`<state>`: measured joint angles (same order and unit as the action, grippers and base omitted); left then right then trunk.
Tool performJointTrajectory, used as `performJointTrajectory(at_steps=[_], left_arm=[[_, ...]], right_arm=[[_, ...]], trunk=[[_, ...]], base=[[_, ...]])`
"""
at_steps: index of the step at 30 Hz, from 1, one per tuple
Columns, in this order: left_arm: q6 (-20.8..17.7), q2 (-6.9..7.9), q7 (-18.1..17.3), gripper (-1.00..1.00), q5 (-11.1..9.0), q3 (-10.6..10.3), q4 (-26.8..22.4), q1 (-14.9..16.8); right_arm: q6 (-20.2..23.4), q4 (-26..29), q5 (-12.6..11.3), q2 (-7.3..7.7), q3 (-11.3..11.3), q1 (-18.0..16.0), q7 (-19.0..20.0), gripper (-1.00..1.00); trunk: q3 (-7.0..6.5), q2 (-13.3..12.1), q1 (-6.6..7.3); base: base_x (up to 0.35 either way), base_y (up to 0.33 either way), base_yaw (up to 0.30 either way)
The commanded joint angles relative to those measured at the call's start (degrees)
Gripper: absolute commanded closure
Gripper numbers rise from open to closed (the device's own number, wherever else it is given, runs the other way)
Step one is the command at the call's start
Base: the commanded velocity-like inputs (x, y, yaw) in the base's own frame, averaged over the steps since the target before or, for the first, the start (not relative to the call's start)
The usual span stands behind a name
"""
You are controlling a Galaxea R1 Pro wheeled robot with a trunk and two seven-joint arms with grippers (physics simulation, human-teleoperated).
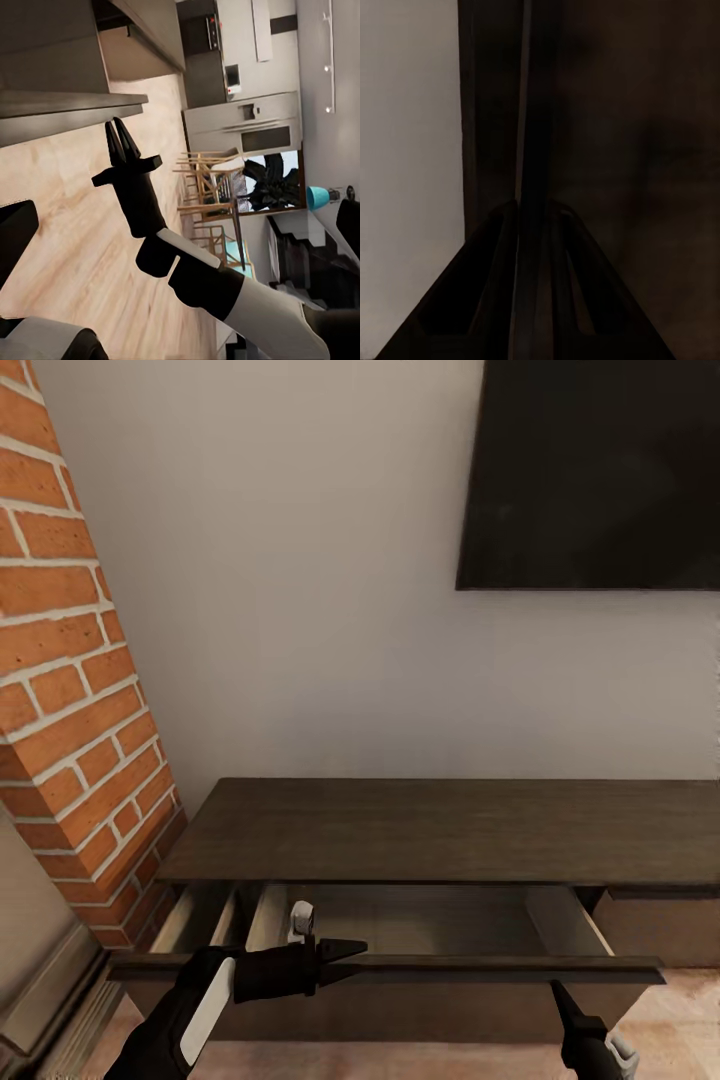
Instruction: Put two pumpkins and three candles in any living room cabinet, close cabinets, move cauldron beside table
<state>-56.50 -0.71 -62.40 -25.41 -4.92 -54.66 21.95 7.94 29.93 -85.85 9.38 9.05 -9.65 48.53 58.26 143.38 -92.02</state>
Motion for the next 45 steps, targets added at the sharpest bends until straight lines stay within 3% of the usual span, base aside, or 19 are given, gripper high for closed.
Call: performJointTrajectory(at_steps=[1, 16, 23, 45], left_arm=[[-0.28, 0.00, -0.09, -1.00, -0.08, -0.01, -0.02, 0.02], [-0.28, 0.04, -0.09, -1.00, -0.08, 0.03, -0.01, -0.02], [-0.24, 0.01, -0.09, -1.00, -0.08, 0.00, -0.08, -0.06], [-0.20, 0.00, -0.09, -1.00, -0.08, -0.01, -0.09, -0.06]], right_arm=[[1.07, -0.04, -0.82, 0.01, 0.02, -0.02, 0.46, 1.00], [1.82, -0.05, -0.78, -0.06, 0.16, -0.02, 1.20, 1.00], [2.01, -0.05, -1.95, -0.06, 0.09, -0.02, 1.22, 1.00], [2.62, 0.04, -2.06, 0.05, 0.01, -0.02, 1.16, 1.00]], trunk=[[0.05, 0.02, 0.04], [0.05, 0.02, 0.04], [0.05, 0.02, 0.04], [0.05, 0.02, 0.04]], base=[[-0.205, 0.000, 0.000], [-0.186, 0.000, 0.000], [-0.016, 0.000, 0.000], [0.000, 0.000, 0.000]])
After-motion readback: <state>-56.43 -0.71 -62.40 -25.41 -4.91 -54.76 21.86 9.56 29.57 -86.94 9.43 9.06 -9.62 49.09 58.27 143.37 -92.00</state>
